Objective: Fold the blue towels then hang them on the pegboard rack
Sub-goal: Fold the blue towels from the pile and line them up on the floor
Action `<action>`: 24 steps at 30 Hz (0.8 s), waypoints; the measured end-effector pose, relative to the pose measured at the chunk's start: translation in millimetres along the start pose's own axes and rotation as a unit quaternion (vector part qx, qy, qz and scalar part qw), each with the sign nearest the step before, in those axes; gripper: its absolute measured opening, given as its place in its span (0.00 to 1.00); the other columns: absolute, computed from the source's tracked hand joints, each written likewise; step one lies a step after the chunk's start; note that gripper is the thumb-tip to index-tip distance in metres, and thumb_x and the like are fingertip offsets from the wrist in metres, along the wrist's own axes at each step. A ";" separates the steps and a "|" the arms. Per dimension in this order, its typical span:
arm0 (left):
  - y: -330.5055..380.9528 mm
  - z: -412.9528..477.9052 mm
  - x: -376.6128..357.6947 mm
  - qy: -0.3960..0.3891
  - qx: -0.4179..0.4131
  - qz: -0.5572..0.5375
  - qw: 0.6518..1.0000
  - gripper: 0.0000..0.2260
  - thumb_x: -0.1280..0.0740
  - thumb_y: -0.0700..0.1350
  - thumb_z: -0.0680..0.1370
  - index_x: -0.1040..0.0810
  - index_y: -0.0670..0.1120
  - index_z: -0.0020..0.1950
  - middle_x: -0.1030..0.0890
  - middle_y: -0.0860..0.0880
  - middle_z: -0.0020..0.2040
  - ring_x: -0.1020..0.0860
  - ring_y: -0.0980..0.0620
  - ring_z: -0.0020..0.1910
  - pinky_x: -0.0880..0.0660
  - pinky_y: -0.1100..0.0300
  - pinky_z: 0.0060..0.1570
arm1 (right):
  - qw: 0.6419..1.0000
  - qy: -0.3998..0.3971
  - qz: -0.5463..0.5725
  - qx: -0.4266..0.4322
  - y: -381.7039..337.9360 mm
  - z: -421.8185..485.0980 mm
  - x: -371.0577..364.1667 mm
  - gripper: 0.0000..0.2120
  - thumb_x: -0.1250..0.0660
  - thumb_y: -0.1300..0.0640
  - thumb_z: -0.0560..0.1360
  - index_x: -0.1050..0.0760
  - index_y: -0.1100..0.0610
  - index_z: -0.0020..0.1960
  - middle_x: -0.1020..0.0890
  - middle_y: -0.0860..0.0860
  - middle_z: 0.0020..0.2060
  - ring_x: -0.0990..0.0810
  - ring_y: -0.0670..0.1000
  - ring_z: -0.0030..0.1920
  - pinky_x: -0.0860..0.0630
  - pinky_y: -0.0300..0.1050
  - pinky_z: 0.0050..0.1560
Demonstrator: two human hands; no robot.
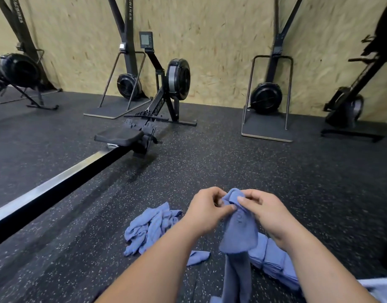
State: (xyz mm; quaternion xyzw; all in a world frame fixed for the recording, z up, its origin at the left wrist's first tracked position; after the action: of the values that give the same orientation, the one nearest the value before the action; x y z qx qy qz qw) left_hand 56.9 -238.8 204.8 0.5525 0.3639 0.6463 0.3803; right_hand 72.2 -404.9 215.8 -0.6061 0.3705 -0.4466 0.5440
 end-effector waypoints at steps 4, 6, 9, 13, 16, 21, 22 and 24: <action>-10.2 18.8 3.2 0.051 0.044 -0.020 0.998 0.06 0.28 0.56 0.68 0.18 0.57 0.42 0.18 0.53 0.33 0.21 0.53 0.32 0.17 0.43 0.43 | 0.998 -0.053 -0.038 -0.021 11.6 6.0 5.0 0.14 0.28 0.68 0.79 0.18 0.56 0.62 0.11 0.52 0.53 0.13 0.53 0.57 0.17 0.53 0.61; -15.6 29.4 10.2 0.089 0.061 -0.033 0.994 0.04 0.28 0.54 0.70 0.18 0.57 0.42 0.17 0.51 0.33 0.22 0.53 0.32 0.17 0.44 0.44 | 0.995 -0.045 -0.086 -0.017 18.0 15.3 14.8 0.10 0.28 0.66 0.80 0.17 0.56 0.59 0.11 0.53 0.50 0.12 0.53 0.54 0.18 0.58 0.60; -26.9 44.8 14.1 0.097 0.083 0.016 0.992 0.03 0.27 0.51 0.74 0.19 0.54 0.43 0.16 0.53 0.36 0.21 0.55 0.34 0.19 0.47 0.46 | 0.993 0.033 -0.117 0.006 16.4 32.5 44.3 0.05 0.27 0.62 0.80 0.14 0.54 0.51 0.11 0.51 0.44 0.14 0.50 0.47 0.18 0.59 0.56; -21.4 61.3 -4.6 0.021 0.035 0.134 0.990 0.19 0.24 0.57 0.76 0.22 0.58 0.65 0.22 0.54 0.61 0.22 0.57 0.58 0.26 0.58 0.62 | 0.981 0.022 -0.187 0.045 8.3 51.9 52.8 0.05 0.28 0.56 0.80 0.14 0.48 0.51 0.12 0.46 0.44 0.14 0.53 0.49 0.19 0.55 0.53; 2.8 68.2 -25.1 -0.026 -0.051 0.086 0.995 0.24 0.24 0.55 0.78 0.24 0.57 0.72 0.20 0.60 0.64 0.23 0.62 0.63 0.28 0.60 0.67 | 0.970 -0.003 -0.237 0.061 10.6 64.0 45.6 0.04 0.26 0.52 0.79 0.14 0.44 0.50 0.13 0.45 0.43 0.16 0.54 0.48 0.20 0.56 0.52; -4.2 84.9 -26.6 0.008 -0.036 0.085 0.996 0.02 0.26 0.49 0.80 0.14 0.55 0.52 0.15 0.59 0.42 0.18 0.61 0.43 0.21 0.59 0.50 | 0.983 0.001 -0.182 0.022 28.1 82.6 56.2 0.06 0.22 0.58 0.76 0.13 0.48 0.51 0.11 0.46 0.44 0.13 0.50 0.50 0.18 0.53 0.54; -8.2 87.6 -19.9 0.036 -0.019 0.087 0.995 0.02 0.27 0.49 0.80 0.15 0.54 0.50 0.15 0.60 0.41 0.19 0.62 0.42 0.23 0.61 0.48 | 0.984 -0.004 -0.177 0.012 32.7 85.4 59.0 0.06 0.22 0.59 0.76 0.13 0.50 0.50 0.11 0.46 0.43 0.12 0.49 0.47 0.18 0.49 0.52; -16.8 91.9 -2.9 0.098 0.019 0.085 0.991 0.04 0.29 0.49 0.81 0.17 0.54 0.47 0.16 0.59 0.40 0.20 0.63 0.42 0.27 0.62 0.45 | 0.987 -0.001 -0.162 -0.005 39.6 90.0 64.6 0.03 0.25 0.61 0.79 0.14 0.54 0.49 0.11 0.47 0.39 0.17 0.43 0.36 0.22 0.37 0.38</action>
State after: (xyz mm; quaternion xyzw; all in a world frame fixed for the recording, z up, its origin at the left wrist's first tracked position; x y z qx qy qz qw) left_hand 149.7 -229.3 200.1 0.5225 0.3631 0.7202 0.2765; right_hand 179.7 -441.1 184.7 -0.6610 0.2693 -0.5266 0.4618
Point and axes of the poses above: each hand's wrist, its own z-axis towards the middle knuckle, its own x-axis out of the back of the hand, y = z × x, the point moved 10 cm from there along z, towards the middle knuckle
